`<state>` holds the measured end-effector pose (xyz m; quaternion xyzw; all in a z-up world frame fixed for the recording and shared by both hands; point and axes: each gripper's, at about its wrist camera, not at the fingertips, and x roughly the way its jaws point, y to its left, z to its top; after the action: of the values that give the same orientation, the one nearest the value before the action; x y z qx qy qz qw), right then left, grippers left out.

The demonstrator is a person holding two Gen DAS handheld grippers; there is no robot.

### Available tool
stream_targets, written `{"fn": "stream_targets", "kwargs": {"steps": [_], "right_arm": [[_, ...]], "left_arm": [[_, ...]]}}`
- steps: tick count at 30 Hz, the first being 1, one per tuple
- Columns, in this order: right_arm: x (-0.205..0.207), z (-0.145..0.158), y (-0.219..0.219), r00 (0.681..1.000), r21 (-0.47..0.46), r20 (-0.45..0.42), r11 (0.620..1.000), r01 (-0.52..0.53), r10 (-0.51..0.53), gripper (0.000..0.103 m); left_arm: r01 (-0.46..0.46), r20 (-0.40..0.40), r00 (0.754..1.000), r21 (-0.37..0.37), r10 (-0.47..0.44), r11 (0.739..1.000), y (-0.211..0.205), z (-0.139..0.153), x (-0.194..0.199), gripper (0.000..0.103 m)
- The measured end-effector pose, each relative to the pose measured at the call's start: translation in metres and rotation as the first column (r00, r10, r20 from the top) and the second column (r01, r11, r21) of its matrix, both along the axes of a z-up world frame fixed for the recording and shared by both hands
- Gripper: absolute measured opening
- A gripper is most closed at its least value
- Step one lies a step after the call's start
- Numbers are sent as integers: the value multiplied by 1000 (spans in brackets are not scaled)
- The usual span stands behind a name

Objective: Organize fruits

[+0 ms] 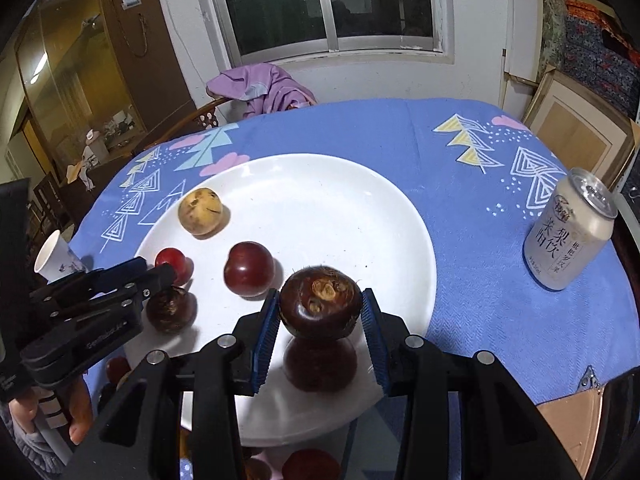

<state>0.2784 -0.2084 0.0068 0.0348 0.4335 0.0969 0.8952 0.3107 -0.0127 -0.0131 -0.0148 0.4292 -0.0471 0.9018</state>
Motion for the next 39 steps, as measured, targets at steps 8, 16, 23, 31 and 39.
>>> {"fn": "stream_targets", "kwargs": {"steps": [8, 16, 23, 31, 39], "right_arm": [[-9, 11, -5, 999, 10, 34, 1000, 18, -18, 63], [-63, 36, -5, 997, 42, 75, 999, 9, -12, 74], [-124, 24, -26, 997, 92, 61, 995, 40, -46, 74], [-180, -8, -54, 995, 157, 6, 982, 102, -104, 74], [-183, -8, -44, 997, 151, 14, 986, 68, -71, 80]], "left_arm": [[-9, 56, 998, 33, 7, 999, -1, 17, -26, 63], [-136, 99, 986, 35, 132, 990, 52, 32, -100, 81], [-211, 37, 977, -6, 211, 978, 83, 0, -163, 81], [-234, 44, 971, -15, 234, 972, 95, -9, -200, 84], [-242, 68, 968, 17, 240, 970, 90, -6, -200, 85]]}}
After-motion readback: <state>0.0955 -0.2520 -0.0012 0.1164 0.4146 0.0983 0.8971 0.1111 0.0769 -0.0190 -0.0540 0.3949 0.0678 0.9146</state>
